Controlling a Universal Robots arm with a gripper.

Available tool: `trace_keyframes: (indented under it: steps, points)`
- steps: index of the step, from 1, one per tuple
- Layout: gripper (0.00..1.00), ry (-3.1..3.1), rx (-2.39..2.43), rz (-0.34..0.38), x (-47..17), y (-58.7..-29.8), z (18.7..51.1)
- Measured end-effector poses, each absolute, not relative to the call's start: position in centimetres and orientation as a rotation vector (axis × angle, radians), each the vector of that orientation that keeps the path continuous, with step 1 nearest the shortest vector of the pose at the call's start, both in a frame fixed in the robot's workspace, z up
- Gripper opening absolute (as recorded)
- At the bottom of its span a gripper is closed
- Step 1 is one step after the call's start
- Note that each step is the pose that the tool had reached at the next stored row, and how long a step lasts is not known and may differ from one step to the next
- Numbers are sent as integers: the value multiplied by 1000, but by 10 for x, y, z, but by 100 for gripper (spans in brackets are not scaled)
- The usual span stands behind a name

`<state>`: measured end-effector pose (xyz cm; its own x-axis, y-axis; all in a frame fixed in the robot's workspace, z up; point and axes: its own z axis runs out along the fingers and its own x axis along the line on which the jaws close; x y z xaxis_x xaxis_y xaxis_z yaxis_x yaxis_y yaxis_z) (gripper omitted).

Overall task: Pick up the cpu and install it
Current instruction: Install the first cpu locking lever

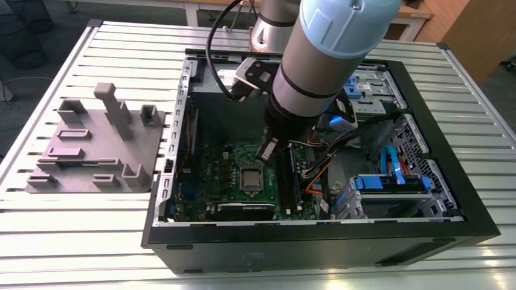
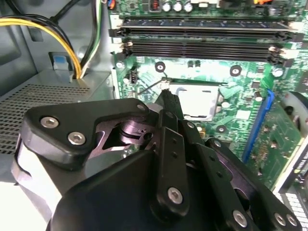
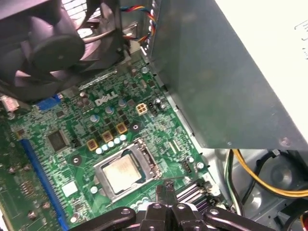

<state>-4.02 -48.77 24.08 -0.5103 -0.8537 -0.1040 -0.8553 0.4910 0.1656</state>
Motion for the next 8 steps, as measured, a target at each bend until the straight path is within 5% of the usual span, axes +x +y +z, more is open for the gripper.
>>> trace_keyframes:
  steps: [8]
  points:
    - [11,2706,-1551,308,-33,-476,241]
